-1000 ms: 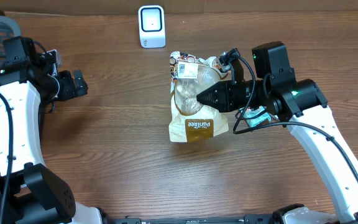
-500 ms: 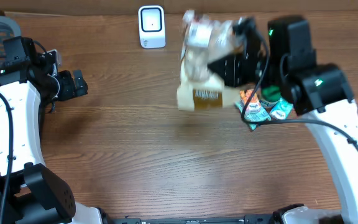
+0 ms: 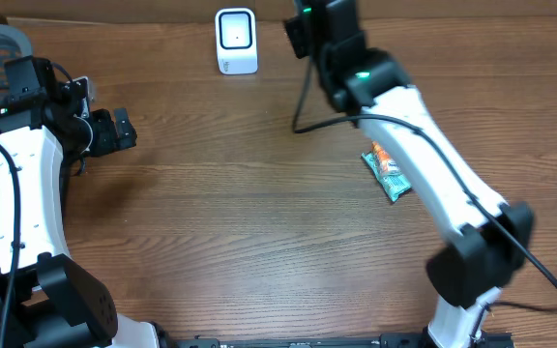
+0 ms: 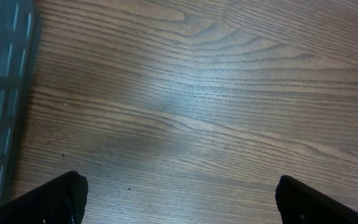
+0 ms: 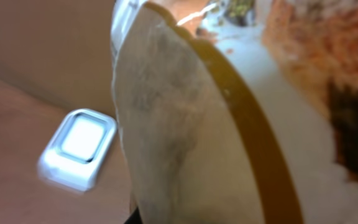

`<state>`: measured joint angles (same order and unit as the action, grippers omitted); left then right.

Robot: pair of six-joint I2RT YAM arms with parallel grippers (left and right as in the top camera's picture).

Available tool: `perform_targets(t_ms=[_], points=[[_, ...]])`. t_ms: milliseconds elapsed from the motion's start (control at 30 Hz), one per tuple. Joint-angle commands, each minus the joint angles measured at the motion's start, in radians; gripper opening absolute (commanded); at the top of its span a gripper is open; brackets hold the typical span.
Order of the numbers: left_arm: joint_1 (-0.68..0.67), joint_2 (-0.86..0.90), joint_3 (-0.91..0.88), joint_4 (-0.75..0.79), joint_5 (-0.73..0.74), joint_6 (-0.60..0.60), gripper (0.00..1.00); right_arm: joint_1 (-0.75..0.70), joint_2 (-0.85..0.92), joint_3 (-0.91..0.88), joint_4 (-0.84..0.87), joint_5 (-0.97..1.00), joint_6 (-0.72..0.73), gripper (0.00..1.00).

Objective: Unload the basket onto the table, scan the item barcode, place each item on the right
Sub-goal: 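Hold the bag in front of the scanner window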

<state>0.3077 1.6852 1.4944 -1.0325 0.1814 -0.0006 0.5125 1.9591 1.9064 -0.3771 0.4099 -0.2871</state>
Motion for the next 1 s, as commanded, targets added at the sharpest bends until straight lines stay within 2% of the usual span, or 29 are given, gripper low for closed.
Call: perform_targets(t_ms=[0, 200, 367, 467, 967], points=[[-0.007, 0.003, 0.005, 0.000, -0.006, -0.002, 1.00, 0.014, 0.086, 0.024, 0.158, 0.197, -0.320, 0.04], [-0.007, 0.003, 0.005, 0.000, -0.006, -0.002, 1.00, 0.022, 0.264, 0.024, 0.443, 0.211, -0.637, 0.04], [-0.007, 0.003, 0.005, 0.000, -0.006, -0.002, 1.00, 0.040, 0.393, 0.024, 0.574, 0.216, -0.861, 0.04], [-0.007, 0.003, 0.005, 0.000, -0.006, -0.002, 0.99, 0.048, 0.446, 0.024, 0.608, 0.225, -0.936, 0.04], [-0.007, 0.003, 0.005, 0.000, -0.006, -0.002, 1.00, 0.071, 0.497, 0.024, 0.653, 0.235, -0.944, 0.04]])
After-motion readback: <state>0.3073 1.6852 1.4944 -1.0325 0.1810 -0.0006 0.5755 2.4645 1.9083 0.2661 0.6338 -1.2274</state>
